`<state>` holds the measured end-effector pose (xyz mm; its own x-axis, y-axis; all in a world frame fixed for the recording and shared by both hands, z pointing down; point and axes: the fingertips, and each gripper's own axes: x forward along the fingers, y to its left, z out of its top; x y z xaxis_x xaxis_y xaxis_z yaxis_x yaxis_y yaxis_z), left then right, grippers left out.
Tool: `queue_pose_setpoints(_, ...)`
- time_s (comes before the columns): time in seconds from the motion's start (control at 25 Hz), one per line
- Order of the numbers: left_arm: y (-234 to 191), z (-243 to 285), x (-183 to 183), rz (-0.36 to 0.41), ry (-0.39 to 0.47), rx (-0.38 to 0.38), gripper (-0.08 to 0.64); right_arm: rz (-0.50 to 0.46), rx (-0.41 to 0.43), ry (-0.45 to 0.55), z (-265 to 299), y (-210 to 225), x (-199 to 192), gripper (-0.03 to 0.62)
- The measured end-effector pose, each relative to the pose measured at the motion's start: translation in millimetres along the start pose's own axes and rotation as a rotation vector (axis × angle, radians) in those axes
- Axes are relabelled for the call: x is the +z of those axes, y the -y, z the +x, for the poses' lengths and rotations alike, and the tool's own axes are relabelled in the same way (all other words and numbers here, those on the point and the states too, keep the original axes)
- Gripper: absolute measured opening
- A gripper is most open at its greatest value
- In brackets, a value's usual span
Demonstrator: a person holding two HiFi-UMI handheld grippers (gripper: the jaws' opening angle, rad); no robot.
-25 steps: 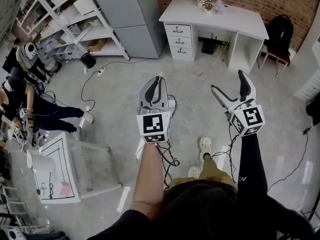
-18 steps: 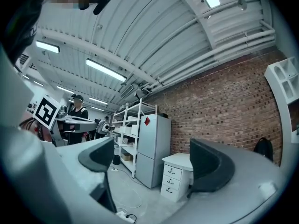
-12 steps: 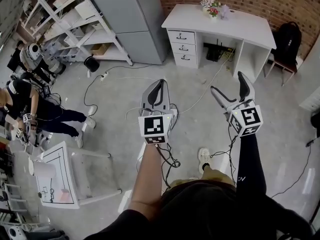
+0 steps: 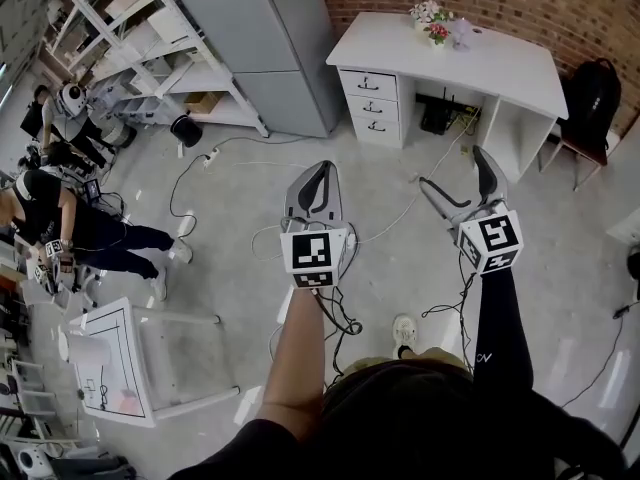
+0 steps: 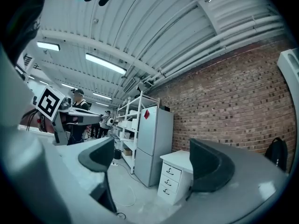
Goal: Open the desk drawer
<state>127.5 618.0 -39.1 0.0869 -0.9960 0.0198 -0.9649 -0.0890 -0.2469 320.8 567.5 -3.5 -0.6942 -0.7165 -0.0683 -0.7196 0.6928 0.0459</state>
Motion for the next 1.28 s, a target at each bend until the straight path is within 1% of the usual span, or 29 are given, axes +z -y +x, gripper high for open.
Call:
queue_pose_setpoints(0.2, 2, 38, -5, 0.001, -0.011, -0.001, 0.008, -0.029, 0.012, -0.027, 27, 25, -16, 0.497)
queue_pose_setpoints(0.4, -4, 62, -12, 0.008, -0.033, 0.016, 0.008, -0.029, 0.013, -0.017, 45, 47, -17, 0.497)
queue_pose_setpoints(0.56, -17, 79, -12, 0.011, -0.054, 0.053, 0.008, -0.031, 0.029, -0.017, 60, 57, -17, 0.497)
queue_pose_setpoints(0.68, -29, 88, -10, 0.000, -0.044, 0.060, 0.008, -0.036, 0.038, -0.016, 74, 60, -16, 0.497)
queue_pose_setpoints(0.8, -43, 97, -10, 0.006, -0.033, 0.065, 0.008, -0.033, 0.036, 0.001, 93, 64, -14, 0.497)
queue_pose_setpoints(0.96, -60, 117, -22, 0.007, -0.035, 0.068, 0.008, -0.030, 0.025, 0.013, 118, 73, -15, 0.497)
queue_pose_setpoints(1.04, -68, 132, -28, 0.006, -0.037, 0.064, 0.008, -0.035, 0.023, 0.011, 133, 78, -18, 0.497)
queue_pose_setpoints(1.28, -86, 193, -44, 0.002, -0.029, 0.015, 0.008, -0.063, 0.022, -0.017, 191, 91, -36, 0.497)
